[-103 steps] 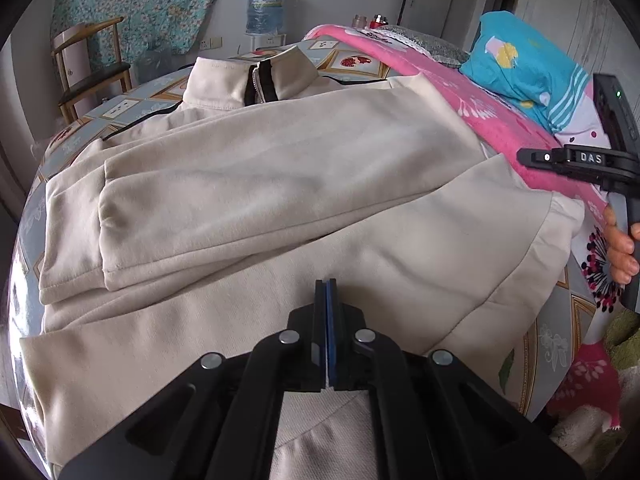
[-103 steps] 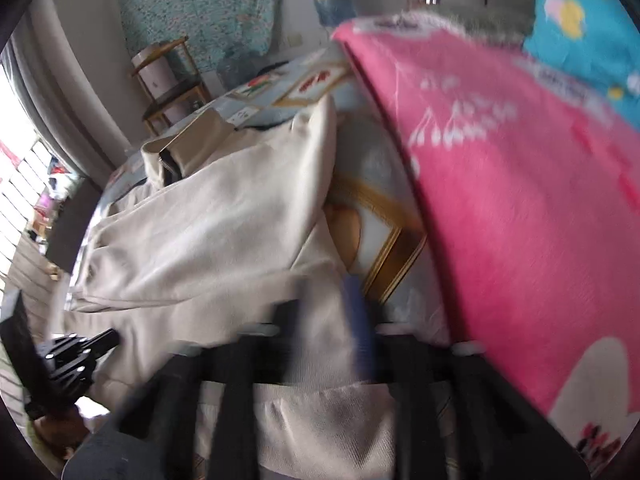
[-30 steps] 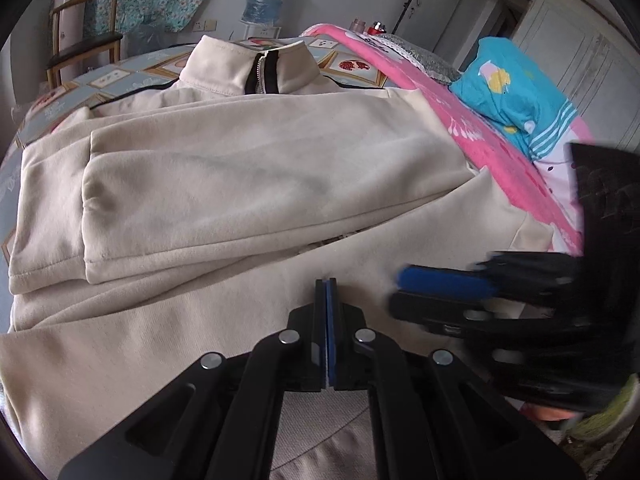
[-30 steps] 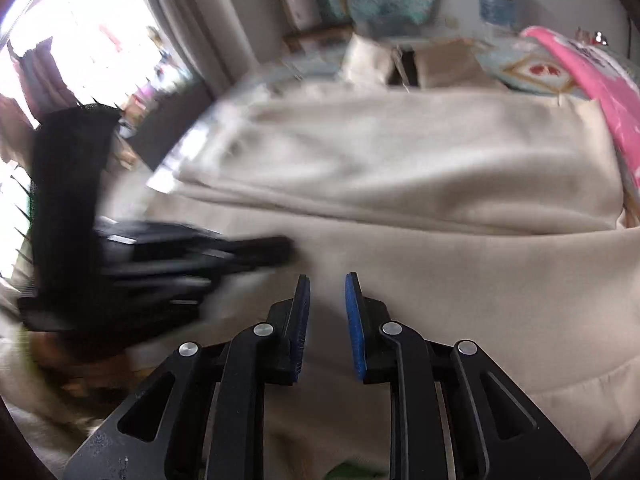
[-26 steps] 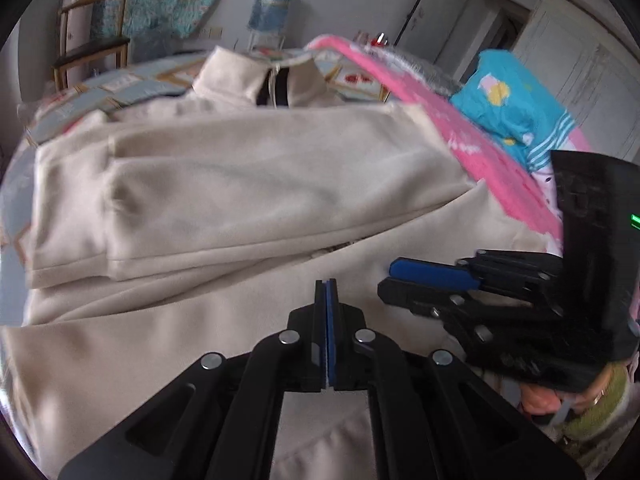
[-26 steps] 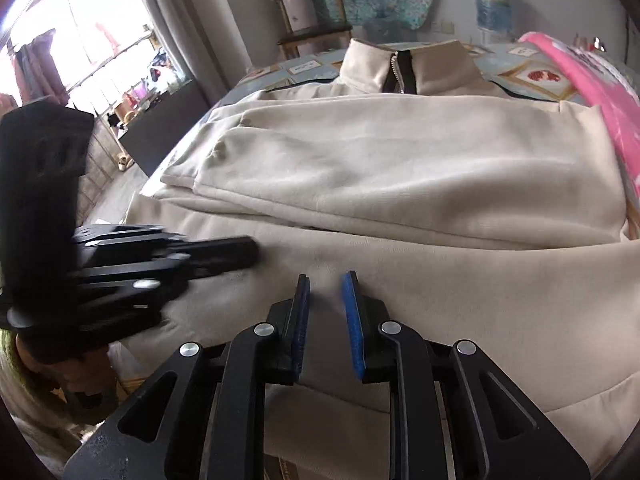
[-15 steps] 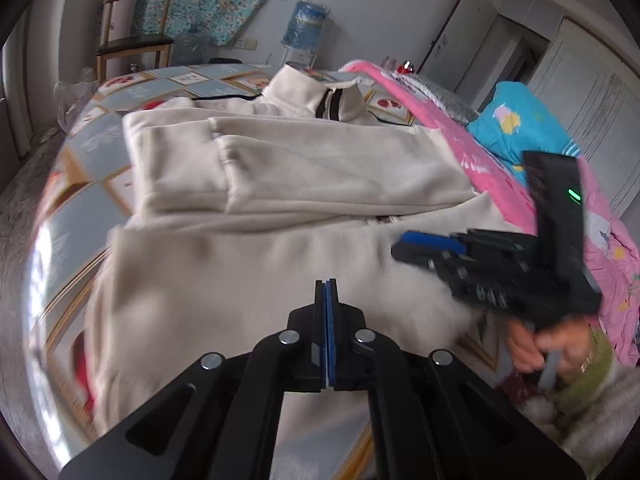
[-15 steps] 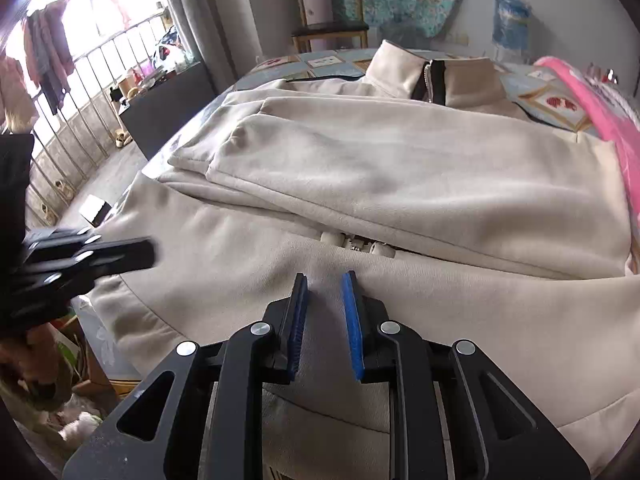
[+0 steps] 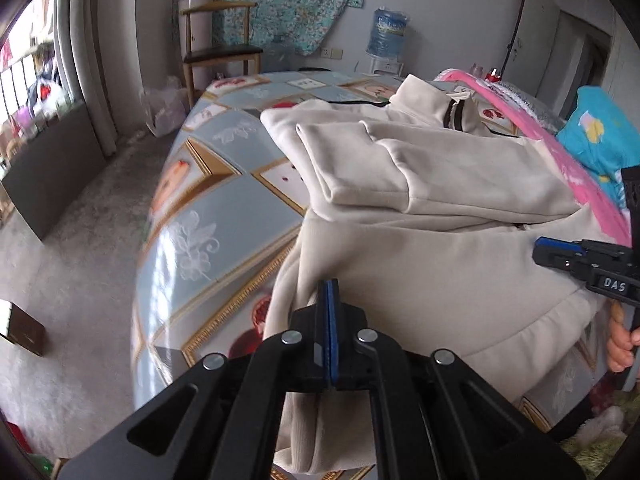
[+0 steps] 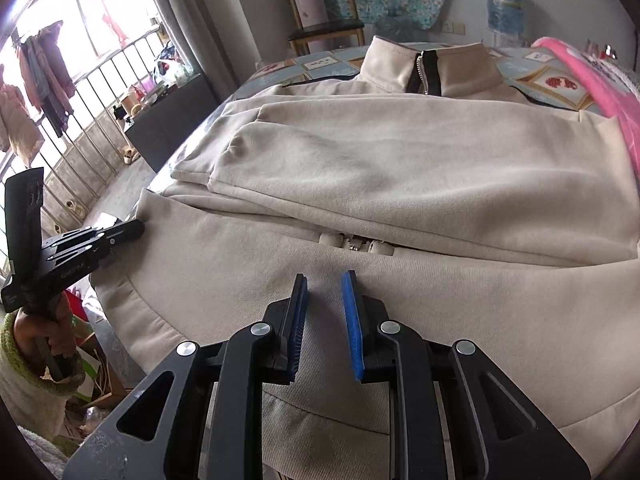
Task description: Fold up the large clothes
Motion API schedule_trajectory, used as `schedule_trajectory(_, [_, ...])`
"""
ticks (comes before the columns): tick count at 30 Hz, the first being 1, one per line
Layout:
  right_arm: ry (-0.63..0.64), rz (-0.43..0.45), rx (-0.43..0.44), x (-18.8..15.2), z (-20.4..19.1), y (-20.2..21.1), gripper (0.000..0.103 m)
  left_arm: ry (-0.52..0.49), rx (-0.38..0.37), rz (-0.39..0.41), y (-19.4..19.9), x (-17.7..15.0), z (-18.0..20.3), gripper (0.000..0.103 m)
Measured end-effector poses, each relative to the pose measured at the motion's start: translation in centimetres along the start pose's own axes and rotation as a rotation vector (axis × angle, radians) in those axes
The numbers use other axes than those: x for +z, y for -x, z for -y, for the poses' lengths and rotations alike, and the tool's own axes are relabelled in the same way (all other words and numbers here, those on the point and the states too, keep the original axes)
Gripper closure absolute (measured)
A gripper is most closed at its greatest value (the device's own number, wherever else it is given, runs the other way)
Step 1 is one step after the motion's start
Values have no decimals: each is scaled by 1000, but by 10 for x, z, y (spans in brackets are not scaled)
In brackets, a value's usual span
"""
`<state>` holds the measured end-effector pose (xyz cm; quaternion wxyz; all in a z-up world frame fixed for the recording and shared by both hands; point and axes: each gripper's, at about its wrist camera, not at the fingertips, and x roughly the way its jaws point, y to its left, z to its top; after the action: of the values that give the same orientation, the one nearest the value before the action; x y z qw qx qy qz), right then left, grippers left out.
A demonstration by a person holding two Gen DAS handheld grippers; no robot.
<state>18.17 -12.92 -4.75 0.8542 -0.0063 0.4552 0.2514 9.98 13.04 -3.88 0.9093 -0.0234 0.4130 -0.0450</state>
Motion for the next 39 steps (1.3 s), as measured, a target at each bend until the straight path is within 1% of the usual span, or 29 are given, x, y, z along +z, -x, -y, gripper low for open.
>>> schedule_trajectory(2, [-2, 0, 2, 0, 0, 1, 84, -8, 38, 33, 8, 4, 6, 101])
schedule_trajectory(4, [-15, -2, 13, 0, 2, 1, 84, 12, -12, 77, 17, 11, 11, 101])
schedule_trajectory(5, [-28, -3, 23, 1, 4, 0, 84, 21, -62, 97, 21, 14, 18, 101])
schedule_trajectory(6, [-39, -4, 31, 2, 6, 0, 84, 10, -122, 100, 20, 17, 29, 101])
schedule_trajectory(7, [-51, -6, 39, 3, 8, 0, 84, -18, -163, 90, 17, 19, 42, 101])
schedule_trajectory(8, [-68, -8, 46, 6, 10, -1, 84, -54, -187, 73, 11, 20, 56, 101])
schedule_trajectory(10, [-92, -10, 49, 10, 12, -4, 84, -149, -243, 19, -6, 18, 88, 101])
schedule_trajectory(12, [-121, -17, 57, 13, 14, -3, 85, -215, -263, -19, -23, 13, 114, 101])
schedule_trajectory(13, [-140, -21, 62, 13, 17, 0, 84, -229, -247, -34, -30, 10, 120, 101])
schedule_trajectory(14, [-154, -17, 58, 13, 19, 4, 80, -224, -239, -9, -29, 10, 122, 101])
schedule_trajectory(16, [-173, 8, 24, 13, 25, 20, 72, -194, -252, -31, -31, 14, 118, 101])
schedule_trajectory(18, [-200, 36, 29, 8, 36, 41, 66, -140, -295, -49, -35, 17, 109, 101])
schedule_trajectory(19, [-210, 45, 35, 5, 40, 51, 62, -131, -309, -51, -35, 16, 107, 101])
schedule_trajectory(22, [-207, 30, 12, -12, 48, 76, 61, -139, -315, -51, -35, 15, 108, 101])
schedule_trajectory(25, [-157, -1, 10, -28, 39, 86, 61, -148, -311, -51, -35, 15, 111, 101])
schedule_trajectory(27, [-105, -23, -27, -36, 27, 84, 61, -142, -314, -54, -37, 17, 112, 101])
schedule_trajectory(28, [-74, -45, -69, -40, 21, 77, 61, -139, -316, -55, -37, 17, 112, 101])
schedule_trajectory(31, [-60, -109, -143, -49, 18, 52, 61, -138, -317, -59, -39, 19, 112, 101])
schedule_trajectory(34, [-45, -94, -167, -45, 13, 60, 59, -147, -303, -68, -35, 21, 113, 101])
schedule_trajectory(35, [-45, -80, -167, -44, 13, 64, 52, -148, -316, -64, -31, 22, 112, 101])
schedule_trajectory(37, [-60, -41, -163, -42, 15, 75, 45, -156, -362, -55, -19, 25, 115, 101])
schedule_trajectory(39, [-78, -24, -167, -41, 20, 81, 45, -178, -425, -61, -7, 26, 123, 101])
